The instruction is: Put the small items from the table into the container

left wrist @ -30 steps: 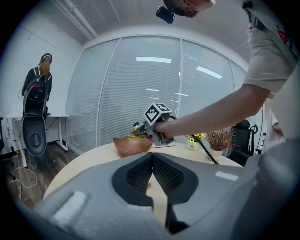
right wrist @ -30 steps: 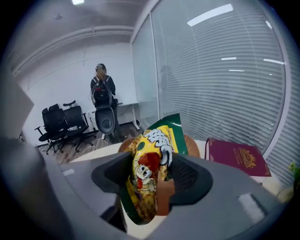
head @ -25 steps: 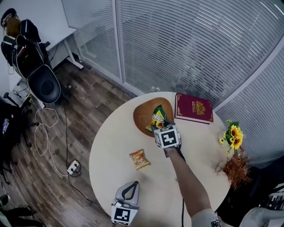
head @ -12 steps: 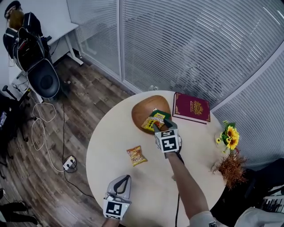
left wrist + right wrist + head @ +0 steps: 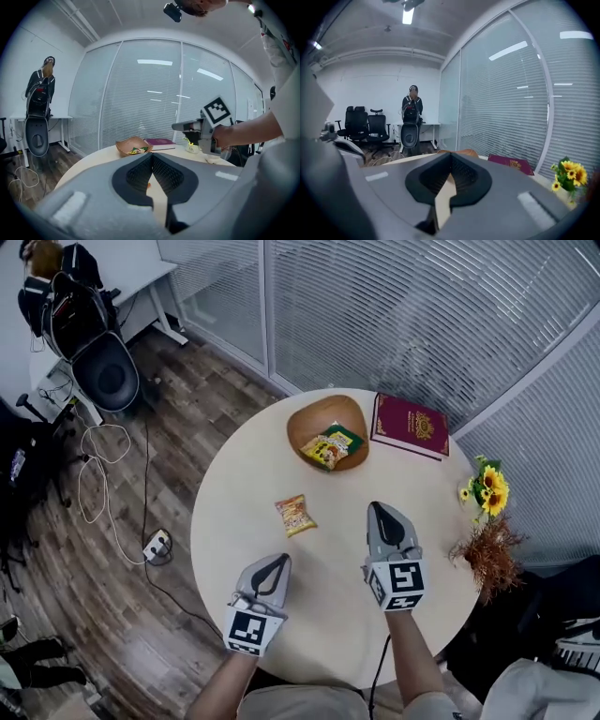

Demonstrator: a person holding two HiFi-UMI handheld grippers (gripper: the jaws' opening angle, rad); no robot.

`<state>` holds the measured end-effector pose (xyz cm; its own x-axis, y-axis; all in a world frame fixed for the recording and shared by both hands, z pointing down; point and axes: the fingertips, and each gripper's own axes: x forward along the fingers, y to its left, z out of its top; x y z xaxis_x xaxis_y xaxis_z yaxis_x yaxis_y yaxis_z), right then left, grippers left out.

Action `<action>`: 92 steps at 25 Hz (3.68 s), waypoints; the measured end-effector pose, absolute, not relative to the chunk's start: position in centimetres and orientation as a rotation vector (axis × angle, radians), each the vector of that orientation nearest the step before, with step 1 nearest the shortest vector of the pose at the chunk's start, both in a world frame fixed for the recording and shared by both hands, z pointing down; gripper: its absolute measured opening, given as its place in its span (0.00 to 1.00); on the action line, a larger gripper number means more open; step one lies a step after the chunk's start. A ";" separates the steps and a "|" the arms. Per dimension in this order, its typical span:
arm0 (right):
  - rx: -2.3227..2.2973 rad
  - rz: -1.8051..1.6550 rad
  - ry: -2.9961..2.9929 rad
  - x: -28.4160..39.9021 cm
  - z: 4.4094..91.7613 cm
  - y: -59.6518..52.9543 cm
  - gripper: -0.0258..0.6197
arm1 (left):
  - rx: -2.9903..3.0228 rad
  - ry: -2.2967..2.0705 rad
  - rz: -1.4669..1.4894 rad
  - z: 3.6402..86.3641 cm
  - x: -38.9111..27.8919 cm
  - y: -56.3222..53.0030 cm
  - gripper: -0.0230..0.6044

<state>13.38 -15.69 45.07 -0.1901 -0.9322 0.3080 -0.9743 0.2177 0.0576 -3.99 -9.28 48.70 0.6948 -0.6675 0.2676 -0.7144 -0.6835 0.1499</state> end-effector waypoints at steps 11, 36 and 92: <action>1.856 0.437 -2.232 9.9 48.6 3.1 0.04 | 2.694 -0.948 0.302 48.9 -0.7 -2.8 0.02; 1.983 0.875 -1.659 18.8 67.1 1.6 0.38 | 2.722 -0.861 0.367 48.9 -0.5 0.4 0.03; 1.390 0.500 -1.865 9.2 62.0 -32.8 0.11 | 2.601 -1.100 0.370 52.9 -6.7 -7.2 0.03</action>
